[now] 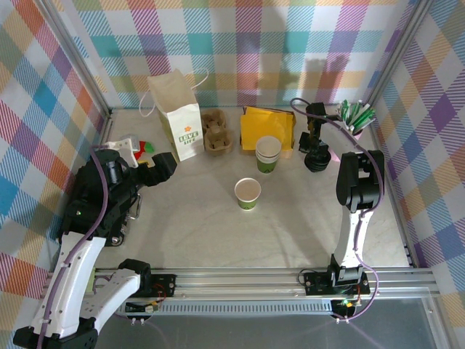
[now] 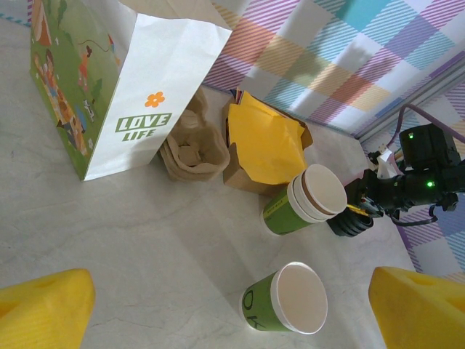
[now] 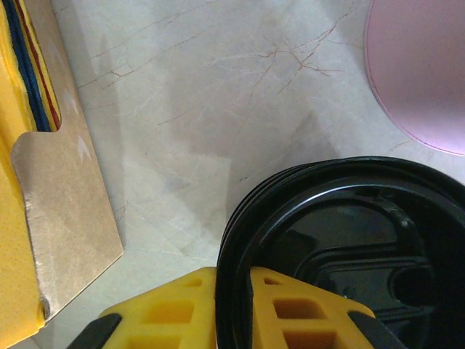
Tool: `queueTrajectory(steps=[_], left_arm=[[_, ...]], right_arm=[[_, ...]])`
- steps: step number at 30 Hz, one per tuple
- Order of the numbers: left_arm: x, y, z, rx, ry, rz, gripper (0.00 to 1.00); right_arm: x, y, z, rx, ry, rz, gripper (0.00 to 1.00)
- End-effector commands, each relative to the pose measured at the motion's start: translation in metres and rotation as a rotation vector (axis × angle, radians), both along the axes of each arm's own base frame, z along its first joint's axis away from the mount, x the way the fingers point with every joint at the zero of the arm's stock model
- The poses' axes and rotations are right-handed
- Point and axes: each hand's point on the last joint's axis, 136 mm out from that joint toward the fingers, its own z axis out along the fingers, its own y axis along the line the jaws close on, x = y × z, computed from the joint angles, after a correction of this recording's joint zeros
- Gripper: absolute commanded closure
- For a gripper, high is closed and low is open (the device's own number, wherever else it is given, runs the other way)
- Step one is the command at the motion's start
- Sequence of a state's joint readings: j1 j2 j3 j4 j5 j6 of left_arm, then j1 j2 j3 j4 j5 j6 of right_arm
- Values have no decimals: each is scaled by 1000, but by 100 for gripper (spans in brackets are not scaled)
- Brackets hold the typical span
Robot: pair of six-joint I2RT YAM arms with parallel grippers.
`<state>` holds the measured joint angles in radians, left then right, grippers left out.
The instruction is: Pack the takeout coffee
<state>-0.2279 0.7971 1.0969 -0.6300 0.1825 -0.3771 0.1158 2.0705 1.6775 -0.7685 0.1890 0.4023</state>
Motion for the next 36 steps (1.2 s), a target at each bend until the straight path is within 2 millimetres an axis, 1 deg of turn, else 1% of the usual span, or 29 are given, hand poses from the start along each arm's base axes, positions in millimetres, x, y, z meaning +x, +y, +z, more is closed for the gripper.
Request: queueTrajectory(steps=[1, 6, 12, 16, 18, 21, 23, 27, 30, 32, 36], left_arm=[[-5, -3, 9, 5, -25, -22, 4], [-3, -4, 7, 0, -22, -23, 4], [-1, -6, 9, -8, -27, -29, 4], [-1, -6, 11, -11, -30, -33, 4], [-1, -7, 12, -18, -33, -37, 4], [-1, -10, 14, -33, -38, -49, 4], [0, -14, 15, -51, -40, -63, 5], [2, -32, 18, -89, -60, -127, 8], [3, -54, 18, -88, -77, -186, 10], [3, -74, 16, -72, -81, -234, 10], [0, -127, 10, -43, -85, -358, 10]], right_arm=[[0, -4, 10, 4, -9, -3, 84], [-4, -4, 29, 8, -40, 2, 87], [-14, -4, 61, 16, -94, 6, 88], [-21, -2, 86, 37, -136, 8, 88], [-25, 6, 104, 90, -180, 23, 89], [-38, 31, 141, 255, -248, 50, 89], [-50, 56, 171, 421, -312, 87, 89], [-78, 99, 219, 720, -384, 161, 89], [-100, 122, 242, 855, -398, 187, 90], [-113, 135, 255, 932, -402, 201, 90], [-139, 160, 274, 1028, -406, 234, 90]])
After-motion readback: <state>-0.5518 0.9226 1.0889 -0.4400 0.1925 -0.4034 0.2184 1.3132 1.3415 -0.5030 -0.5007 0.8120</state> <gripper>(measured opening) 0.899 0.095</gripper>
